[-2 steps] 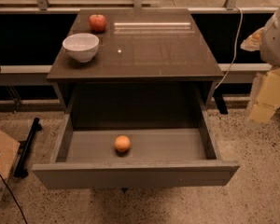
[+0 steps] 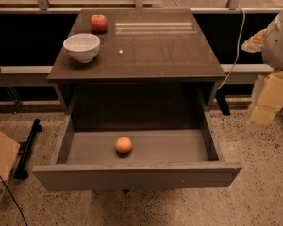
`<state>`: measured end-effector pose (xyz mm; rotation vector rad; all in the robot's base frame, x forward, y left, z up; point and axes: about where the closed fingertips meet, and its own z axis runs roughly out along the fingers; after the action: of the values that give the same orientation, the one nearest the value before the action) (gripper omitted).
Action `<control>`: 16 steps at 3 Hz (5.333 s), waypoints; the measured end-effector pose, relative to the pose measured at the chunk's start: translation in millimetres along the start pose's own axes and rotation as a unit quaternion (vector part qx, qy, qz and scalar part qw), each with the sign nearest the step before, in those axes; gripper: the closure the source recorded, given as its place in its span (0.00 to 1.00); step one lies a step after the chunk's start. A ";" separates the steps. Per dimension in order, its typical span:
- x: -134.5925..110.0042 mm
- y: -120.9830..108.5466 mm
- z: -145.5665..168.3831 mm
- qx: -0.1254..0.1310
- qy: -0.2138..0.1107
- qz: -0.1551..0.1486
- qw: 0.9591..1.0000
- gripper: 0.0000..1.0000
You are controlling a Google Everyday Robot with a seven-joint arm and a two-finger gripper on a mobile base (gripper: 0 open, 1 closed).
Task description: Pick orange from top drawer and place on counter
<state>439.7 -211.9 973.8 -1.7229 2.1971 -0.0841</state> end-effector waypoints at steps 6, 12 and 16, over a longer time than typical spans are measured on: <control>-60.4 -21.5 105.8 0.053 -0.137 -0.027 0.989 0.00; -113.8 -34.7 215.5 0.032 -0.173 -0.049 0.983 0.00; -157.8 -5.4 316.5 -0.071 -0.237 0.010 0.969 0.00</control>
Offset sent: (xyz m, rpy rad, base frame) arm 0.0464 0.0238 -0.0680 0.1749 0.0018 0.1164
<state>573.0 -11.1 714.9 -1.5853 1.8972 0.4559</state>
